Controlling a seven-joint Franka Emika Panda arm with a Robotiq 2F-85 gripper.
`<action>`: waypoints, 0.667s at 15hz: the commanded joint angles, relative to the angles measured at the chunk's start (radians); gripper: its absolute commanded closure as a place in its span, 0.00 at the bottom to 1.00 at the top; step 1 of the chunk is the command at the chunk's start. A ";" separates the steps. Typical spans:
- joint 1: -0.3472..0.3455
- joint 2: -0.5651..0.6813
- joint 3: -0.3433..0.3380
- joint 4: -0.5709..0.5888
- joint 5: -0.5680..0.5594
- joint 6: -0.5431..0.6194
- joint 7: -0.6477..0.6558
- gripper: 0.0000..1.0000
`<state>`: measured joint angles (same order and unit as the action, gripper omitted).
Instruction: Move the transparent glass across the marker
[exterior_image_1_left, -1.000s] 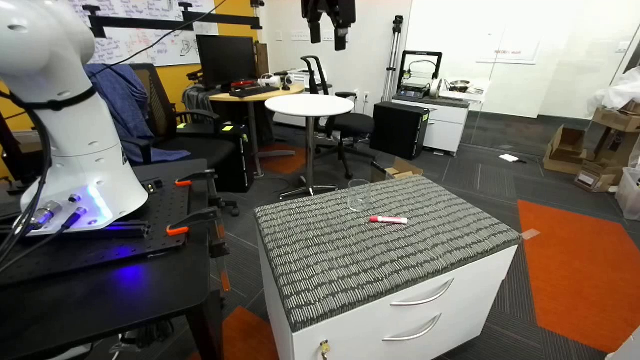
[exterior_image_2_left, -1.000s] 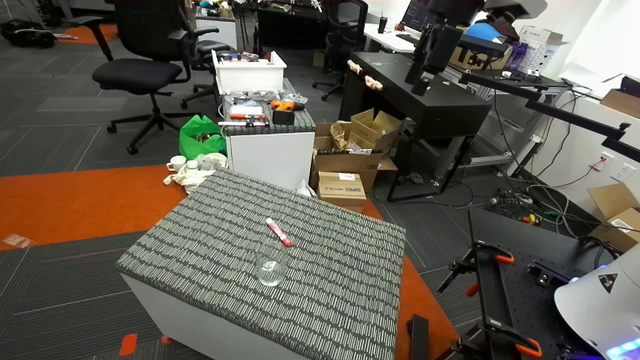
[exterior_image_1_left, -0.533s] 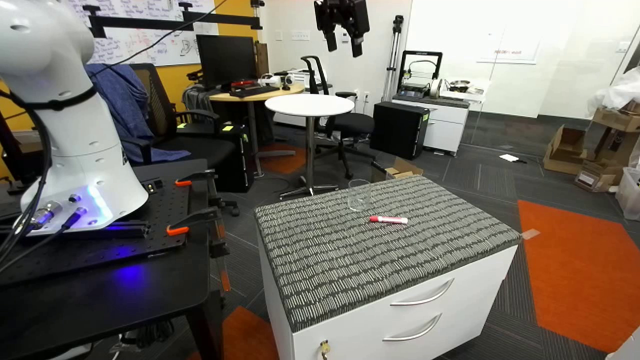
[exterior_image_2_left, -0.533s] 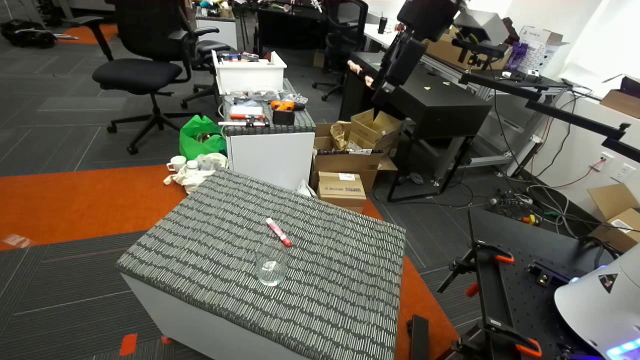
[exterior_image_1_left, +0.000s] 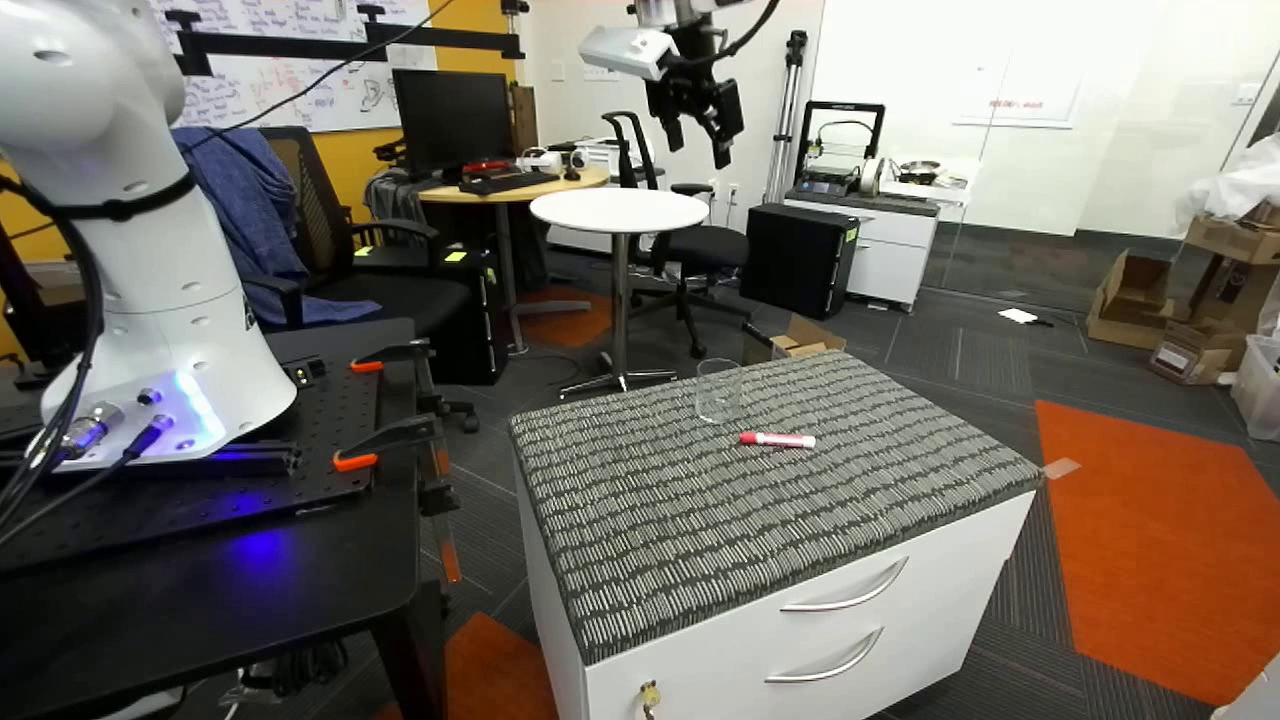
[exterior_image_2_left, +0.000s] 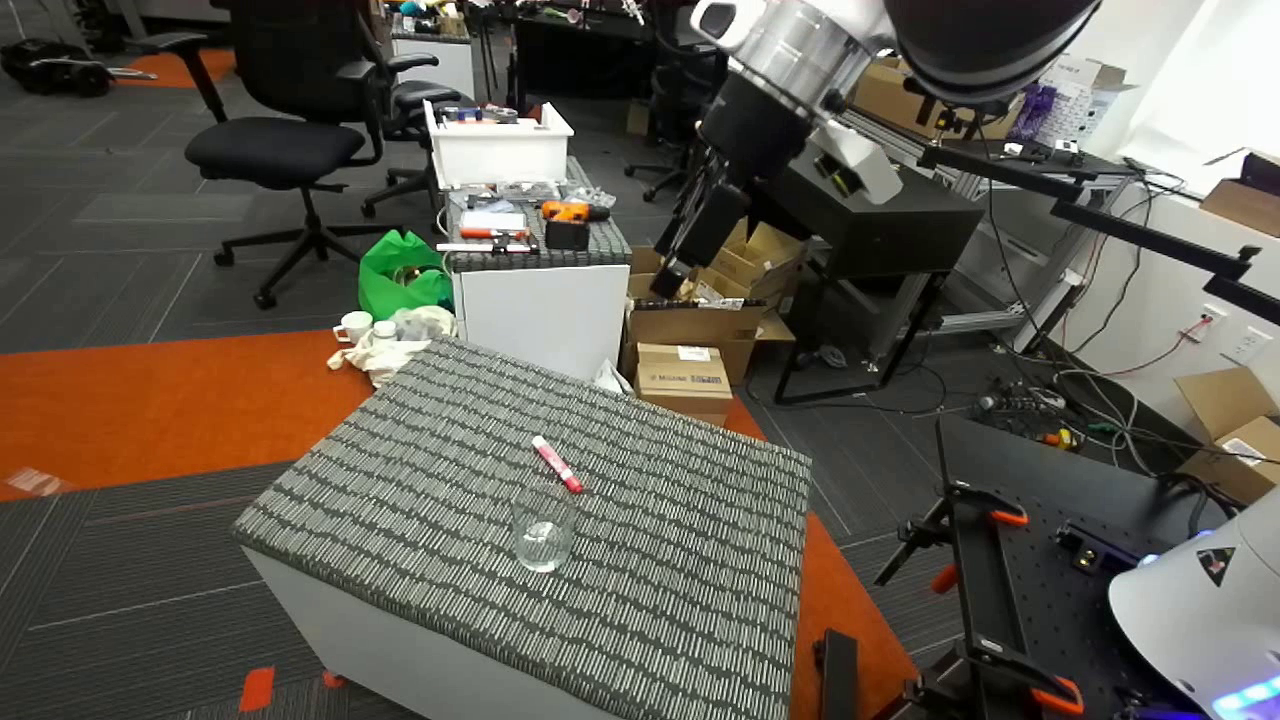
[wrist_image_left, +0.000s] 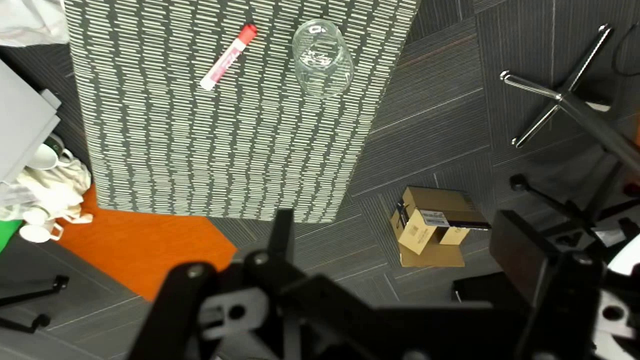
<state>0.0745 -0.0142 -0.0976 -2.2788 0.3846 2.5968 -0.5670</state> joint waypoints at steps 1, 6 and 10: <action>-0.027 0.140 0.055 0.090 0.052 0.056 -0.053 0.00; -0.091 0.306 0.121 0.191 -0.010 0.084 -0.009 0.00; -0.141 0.430 0.159 0.268 -0.062 0.101 0.001 0.00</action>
<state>-0.0205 0.3247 0.0210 -2.0850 0.3634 2.6689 -0.5841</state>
